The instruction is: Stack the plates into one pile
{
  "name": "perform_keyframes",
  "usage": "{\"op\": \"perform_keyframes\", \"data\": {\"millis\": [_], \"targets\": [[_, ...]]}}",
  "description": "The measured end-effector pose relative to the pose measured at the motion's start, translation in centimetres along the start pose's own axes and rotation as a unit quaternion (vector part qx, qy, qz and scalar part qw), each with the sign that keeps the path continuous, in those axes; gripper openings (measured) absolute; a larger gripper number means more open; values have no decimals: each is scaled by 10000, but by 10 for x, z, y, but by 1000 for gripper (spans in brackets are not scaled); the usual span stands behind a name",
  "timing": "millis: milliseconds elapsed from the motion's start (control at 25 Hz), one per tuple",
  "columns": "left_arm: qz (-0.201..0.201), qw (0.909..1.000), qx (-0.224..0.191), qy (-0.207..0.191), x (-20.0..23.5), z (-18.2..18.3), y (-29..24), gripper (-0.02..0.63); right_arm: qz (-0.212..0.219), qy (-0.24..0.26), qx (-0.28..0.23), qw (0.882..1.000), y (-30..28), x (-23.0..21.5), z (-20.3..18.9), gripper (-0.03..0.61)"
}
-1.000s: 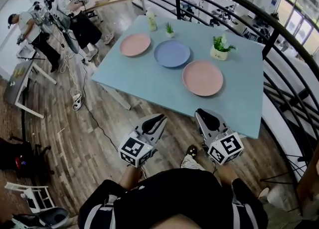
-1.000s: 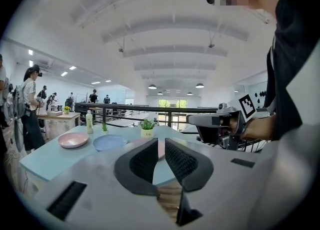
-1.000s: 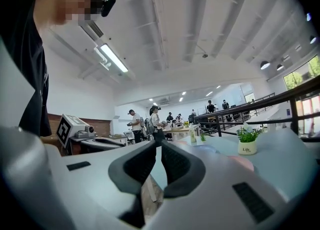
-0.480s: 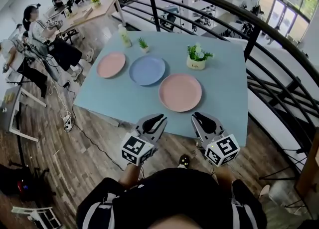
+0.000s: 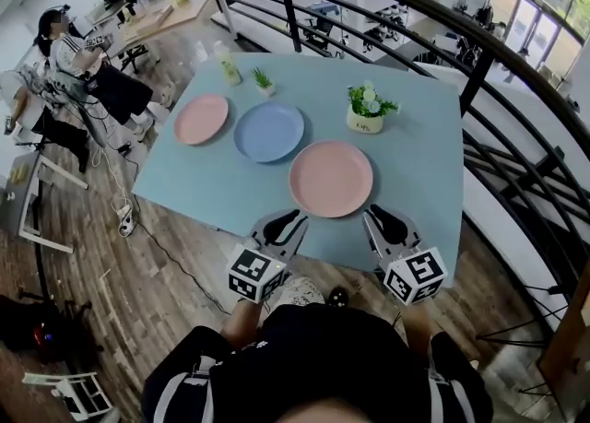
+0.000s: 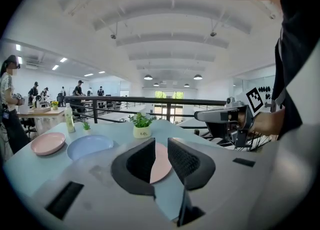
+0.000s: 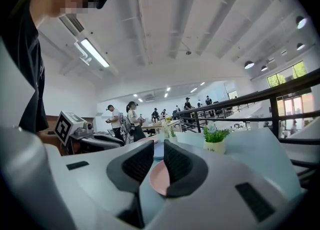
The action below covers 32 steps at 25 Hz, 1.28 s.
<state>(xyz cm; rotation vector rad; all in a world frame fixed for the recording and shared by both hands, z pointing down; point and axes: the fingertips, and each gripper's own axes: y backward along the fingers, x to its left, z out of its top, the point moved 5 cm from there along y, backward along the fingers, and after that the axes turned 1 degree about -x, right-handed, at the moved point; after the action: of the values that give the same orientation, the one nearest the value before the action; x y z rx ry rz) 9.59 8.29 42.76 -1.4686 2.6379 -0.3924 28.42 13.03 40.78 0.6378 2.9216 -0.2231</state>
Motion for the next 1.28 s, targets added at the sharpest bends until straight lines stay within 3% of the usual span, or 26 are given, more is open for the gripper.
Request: {"op": "perform_keyframes", "data": {"millis": [160, 320, 520, 720, 880, 1080, 1200, 1280], "targets": [[169, 9993, 206, 251, 27, -14, -10, 60, -37, -157, 234, 9996, -20, -15, -14, 63], [70, 9976, 464, 502, 48, -31, -32, 95, -159, -51, 423, 9990, -39, -28, -18, 63], [-11, 9978, 562, 355, 64, -20, -57, 101, -244, -93, 583, 9980, -59, -48, -16, 64], [-121, 9946, 869, 552, 89, -34, -75, 104, -427, -224, 868, 9951, -79, -66, -29, 86], [-78, 9924, 1109, 521, 111, -47, -85, 110, -604, -315, 1203, 9904, -90, -78, -49, 106], [63, 9888, 1268, 786, 130, -66, -96, 115, -897, -360, 1451, 9847, -98, -95, -63, 113], [136, 9852, 1481, 850, 142, -80, -102, 129, -1116, -341, 1745, 9777, -102, -107, -78, 176], [132, 9832, 1569, 919, 148, -88, -105, 130, -1207, -427, 1976, 9719, -101, -116, -91, 184]]}}
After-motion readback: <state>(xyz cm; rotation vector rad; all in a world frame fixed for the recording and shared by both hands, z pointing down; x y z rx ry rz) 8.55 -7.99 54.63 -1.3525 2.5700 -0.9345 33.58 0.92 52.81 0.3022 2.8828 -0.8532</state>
